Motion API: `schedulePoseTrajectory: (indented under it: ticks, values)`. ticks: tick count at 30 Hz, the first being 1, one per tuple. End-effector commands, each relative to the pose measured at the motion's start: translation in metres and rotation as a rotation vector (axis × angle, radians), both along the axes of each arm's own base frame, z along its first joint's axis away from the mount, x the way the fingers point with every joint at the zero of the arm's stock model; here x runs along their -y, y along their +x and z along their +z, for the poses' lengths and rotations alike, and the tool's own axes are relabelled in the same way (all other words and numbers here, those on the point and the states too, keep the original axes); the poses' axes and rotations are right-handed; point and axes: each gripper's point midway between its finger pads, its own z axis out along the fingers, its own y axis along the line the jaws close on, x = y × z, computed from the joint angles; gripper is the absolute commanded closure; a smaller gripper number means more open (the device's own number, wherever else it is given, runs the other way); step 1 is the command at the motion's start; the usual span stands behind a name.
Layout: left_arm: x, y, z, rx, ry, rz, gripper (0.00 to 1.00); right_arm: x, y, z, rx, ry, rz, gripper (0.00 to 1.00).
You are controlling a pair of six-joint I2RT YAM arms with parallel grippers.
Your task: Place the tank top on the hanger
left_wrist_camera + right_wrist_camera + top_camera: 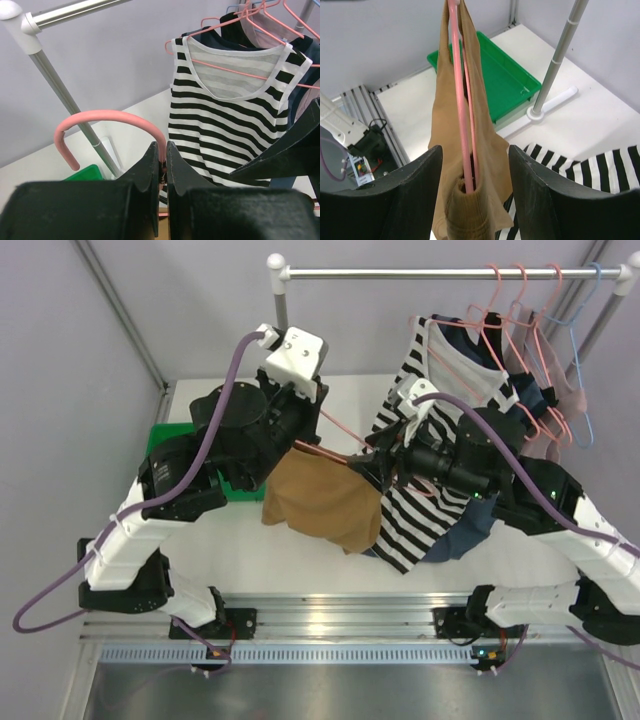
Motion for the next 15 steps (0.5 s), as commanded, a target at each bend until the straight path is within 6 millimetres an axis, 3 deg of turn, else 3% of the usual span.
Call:
schedulePoseTrajectory:
  ticks: [1,4,8,11,12,15]
  values:
    - [0.0,0.003,0.011,0.033,-0.043,0.017,1.0,0.013,-0.002,0.005,0.023,0.034,-0.013,0.45]
    - [0.001,0.004,0.008,0.031,-0.05,0.019,1.0,0.012,-0.004,-0.01,0.001,0.025,-0.009,0.46]
    - [0.005,0.004,0.004,0.026,-0.043,0.018,1.0,0.017,-0.009,-0.013,-0.009,0.069,-0.009,0.53]
    - [0.009,0.004,-0.001,0.017,-0.043,0.012,1.0,0.015,-0.009,-0.018,-0.028,0.069,-0.012,0.73]
    - [0.011,0.005,-0.005,0.012,-0.039,0.012,1.0,0.016,-0.008,-0.018,-0.031,0.071,-0.019,0.84]
    - [0.014,0.005,-0.008,0.011,-0.046,0.007,1.0,0.018,-0.004,-0.021,-0.042,0.088,-0.05,1.0]
